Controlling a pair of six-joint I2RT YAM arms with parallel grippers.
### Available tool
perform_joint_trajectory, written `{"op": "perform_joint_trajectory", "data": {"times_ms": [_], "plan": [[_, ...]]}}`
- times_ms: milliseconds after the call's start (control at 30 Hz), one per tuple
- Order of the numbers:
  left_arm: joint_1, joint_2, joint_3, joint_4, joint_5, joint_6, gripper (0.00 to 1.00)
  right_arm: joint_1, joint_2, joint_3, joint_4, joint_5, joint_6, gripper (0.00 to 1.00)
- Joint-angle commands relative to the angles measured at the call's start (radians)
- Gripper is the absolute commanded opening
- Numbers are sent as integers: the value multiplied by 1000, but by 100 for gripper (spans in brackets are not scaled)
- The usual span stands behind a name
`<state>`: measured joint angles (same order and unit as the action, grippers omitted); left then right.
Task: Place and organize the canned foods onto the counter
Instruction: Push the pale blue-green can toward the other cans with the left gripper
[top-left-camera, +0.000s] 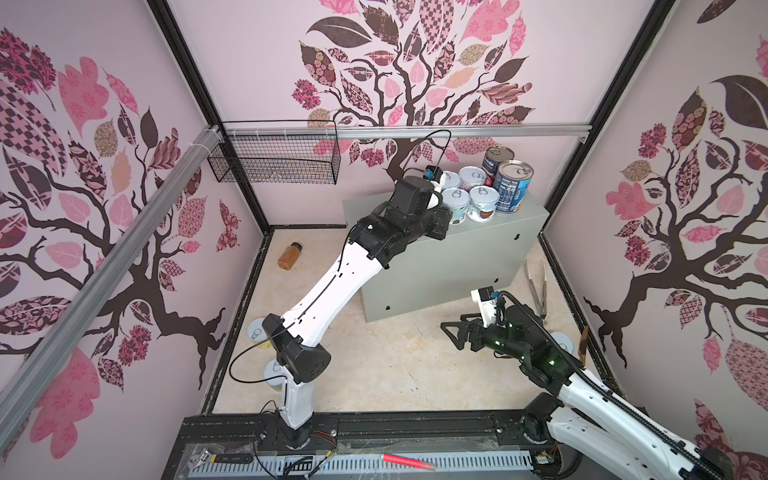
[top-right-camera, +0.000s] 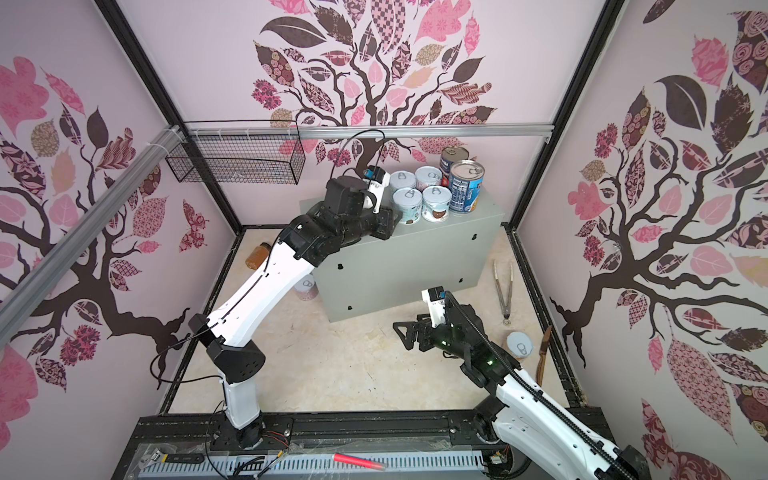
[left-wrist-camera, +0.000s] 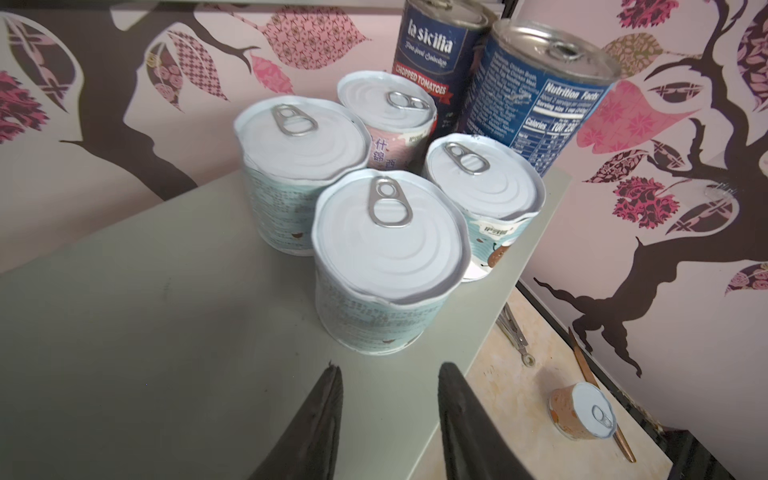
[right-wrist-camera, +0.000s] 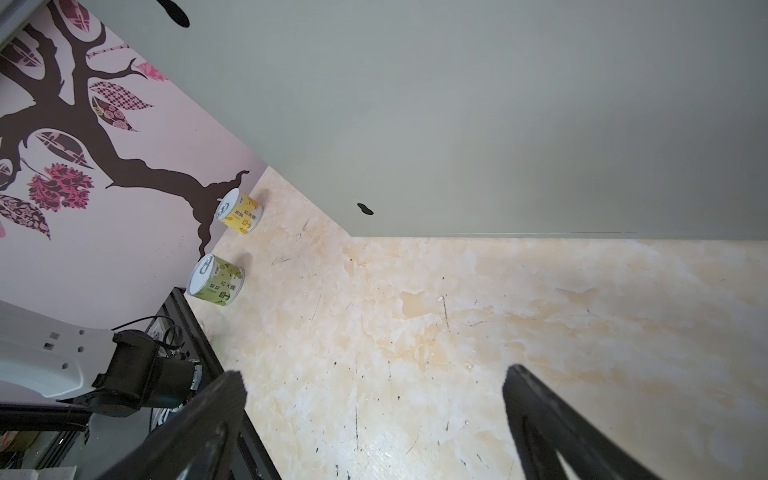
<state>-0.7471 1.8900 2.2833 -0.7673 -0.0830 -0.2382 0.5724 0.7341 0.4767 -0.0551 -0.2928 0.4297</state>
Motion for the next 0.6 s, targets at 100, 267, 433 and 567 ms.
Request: {"op": "perform_joint_trajectory", "data": {"times_ms": [100, 267, 433, 567], "plan": [[40, -16, -32, 37, -13, -22, 40, -5, -1, -1, 16, -14, -3, 100], [44, 23, 9, 23, -13, -16, 40, -5, -2, -3, 17, -15, -3, 100], [55, 67, 66, 10, -13, -14, 40, -5, -6, -7, 15, -14, -2, 100], [55, 104, 118, -6, -16, -7, 40, -5, -4, -8, 16, -14, -2, 100]]}}
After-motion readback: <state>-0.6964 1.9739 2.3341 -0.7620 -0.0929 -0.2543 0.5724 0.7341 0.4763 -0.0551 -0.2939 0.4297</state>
